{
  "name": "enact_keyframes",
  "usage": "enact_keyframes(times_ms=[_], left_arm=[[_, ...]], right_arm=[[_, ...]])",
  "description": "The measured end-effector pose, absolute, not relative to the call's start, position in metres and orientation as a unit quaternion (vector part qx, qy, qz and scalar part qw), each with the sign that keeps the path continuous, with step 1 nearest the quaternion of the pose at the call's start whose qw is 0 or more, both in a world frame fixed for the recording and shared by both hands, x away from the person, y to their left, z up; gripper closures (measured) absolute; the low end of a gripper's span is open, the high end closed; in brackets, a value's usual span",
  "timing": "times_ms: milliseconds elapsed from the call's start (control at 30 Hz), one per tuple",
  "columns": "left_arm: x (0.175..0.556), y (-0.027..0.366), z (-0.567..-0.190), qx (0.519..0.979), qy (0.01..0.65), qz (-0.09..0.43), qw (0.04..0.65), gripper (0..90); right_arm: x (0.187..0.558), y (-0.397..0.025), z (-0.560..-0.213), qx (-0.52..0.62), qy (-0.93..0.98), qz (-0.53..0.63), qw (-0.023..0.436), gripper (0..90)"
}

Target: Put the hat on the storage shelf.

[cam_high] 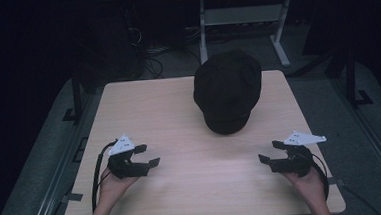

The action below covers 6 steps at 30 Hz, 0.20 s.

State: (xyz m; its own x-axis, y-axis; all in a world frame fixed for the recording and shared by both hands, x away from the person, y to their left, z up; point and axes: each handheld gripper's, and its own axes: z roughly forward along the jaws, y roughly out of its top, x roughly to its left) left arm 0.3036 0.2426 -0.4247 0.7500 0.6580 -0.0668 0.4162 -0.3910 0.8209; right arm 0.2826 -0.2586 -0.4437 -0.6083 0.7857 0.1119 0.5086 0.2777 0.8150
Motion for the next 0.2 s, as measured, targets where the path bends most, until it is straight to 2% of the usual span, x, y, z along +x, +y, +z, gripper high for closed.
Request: enact_keyframes(times_ms=[200], left_arm=[[0.3051,0.2429,-0.4281,0.826,0.322,0.144,0.440,24.3]], right_arm=[[0.2851,-0.2556,-0.4454,0.404,0.793,0.431,0.153,22.7]])
